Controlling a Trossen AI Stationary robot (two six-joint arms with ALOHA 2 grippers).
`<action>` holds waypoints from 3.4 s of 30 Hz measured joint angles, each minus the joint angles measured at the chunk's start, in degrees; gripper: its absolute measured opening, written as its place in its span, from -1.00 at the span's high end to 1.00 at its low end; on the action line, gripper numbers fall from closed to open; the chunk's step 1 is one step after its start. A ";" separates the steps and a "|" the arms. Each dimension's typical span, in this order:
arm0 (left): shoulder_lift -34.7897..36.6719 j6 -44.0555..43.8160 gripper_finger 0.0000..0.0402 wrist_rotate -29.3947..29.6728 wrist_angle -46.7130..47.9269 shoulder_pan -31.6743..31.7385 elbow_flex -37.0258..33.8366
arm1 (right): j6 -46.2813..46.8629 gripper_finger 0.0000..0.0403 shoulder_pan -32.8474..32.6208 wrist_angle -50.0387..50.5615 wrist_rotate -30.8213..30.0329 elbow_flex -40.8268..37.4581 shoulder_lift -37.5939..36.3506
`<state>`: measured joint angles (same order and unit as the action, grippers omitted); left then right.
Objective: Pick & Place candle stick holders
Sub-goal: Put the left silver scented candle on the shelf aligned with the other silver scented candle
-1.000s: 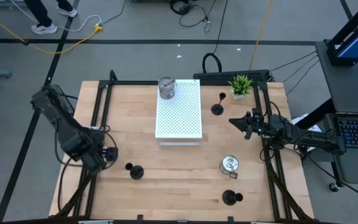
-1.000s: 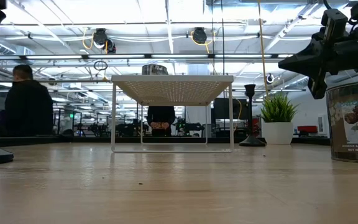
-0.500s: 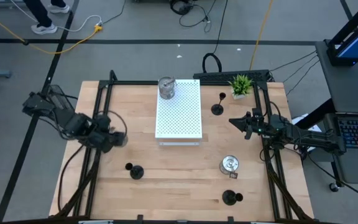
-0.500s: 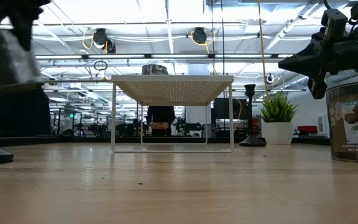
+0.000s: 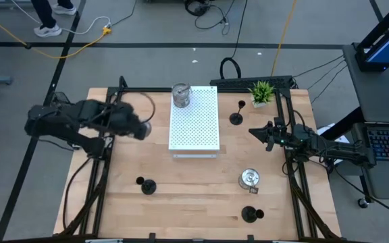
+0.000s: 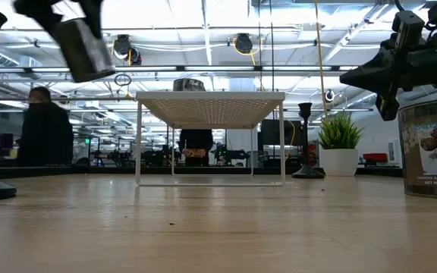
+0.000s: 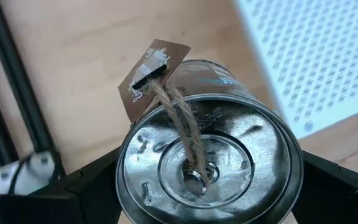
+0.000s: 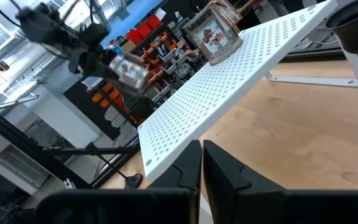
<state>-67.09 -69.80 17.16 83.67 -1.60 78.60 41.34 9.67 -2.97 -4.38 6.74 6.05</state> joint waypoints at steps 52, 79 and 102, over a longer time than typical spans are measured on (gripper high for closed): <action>-42.36 32.48 -0.76 -11.84 -0.23 17.62 38.35 | -0.38 0.96 -0.01 4.97 -0.01 0.00 0.02; -42.99 33.53 -0.80 -11.66 -0.56 18.14 38.32 | -0.39 0.96 0.01 4.97 0.00 -0.02 0.02; -42.79 33.55 -0.85 -13.49 -0.23 18.16 38.30 | -0.02 0.96 0.00 4.97 0.09 0.00 -0.01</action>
<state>-109.89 -36.25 3.67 83.44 16.56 116.90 41.33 9.67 2.00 -4.29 6.73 6.04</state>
